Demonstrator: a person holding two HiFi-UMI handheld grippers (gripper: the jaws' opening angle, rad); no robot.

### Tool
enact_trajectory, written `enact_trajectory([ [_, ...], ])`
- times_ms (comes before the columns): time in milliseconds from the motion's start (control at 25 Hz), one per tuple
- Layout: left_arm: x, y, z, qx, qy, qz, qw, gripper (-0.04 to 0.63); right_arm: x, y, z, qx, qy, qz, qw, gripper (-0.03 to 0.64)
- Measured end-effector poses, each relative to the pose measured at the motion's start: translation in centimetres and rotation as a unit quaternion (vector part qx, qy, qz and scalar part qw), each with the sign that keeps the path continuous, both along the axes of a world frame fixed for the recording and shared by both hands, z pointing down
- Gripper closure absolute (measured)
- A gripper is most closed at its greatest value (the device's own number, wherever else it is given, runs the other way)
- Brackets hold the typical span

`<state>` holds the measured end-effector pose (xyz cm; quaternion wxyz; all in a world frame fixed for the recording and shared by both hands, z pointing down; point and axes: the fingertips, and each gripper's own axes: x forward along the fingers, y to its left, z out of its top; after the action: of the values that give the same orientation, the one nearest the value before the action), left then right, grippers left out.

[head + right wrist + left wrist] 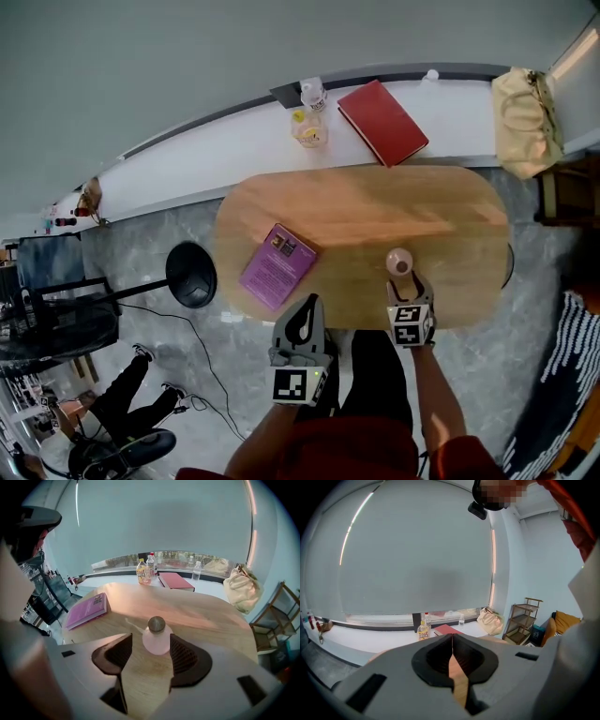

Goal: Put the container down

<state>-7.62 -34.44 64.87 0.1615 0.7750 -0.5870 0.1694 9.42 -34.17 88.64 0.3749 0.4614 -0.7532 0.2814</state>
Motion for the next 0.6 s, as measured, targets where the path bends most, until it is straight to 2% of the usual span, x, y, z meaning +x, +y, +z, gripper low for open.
enact_trajectory([
  [320, -0.3, 0.8, -3.0, 0.022, 0.013, 0.000, 0.9997, 0.586, 0.0, 2.6, -5.0, 0.018, -0.004, 0.003, 1.000, 0.370],
  [600, -2.1, 1.2, -6.6, 0.053, 0.024, 0.015, 0.9982, 0.586, -1.3, 3.2, -12.0, 0.066, -0.018, 0.026, 0.997, 0.370],
])
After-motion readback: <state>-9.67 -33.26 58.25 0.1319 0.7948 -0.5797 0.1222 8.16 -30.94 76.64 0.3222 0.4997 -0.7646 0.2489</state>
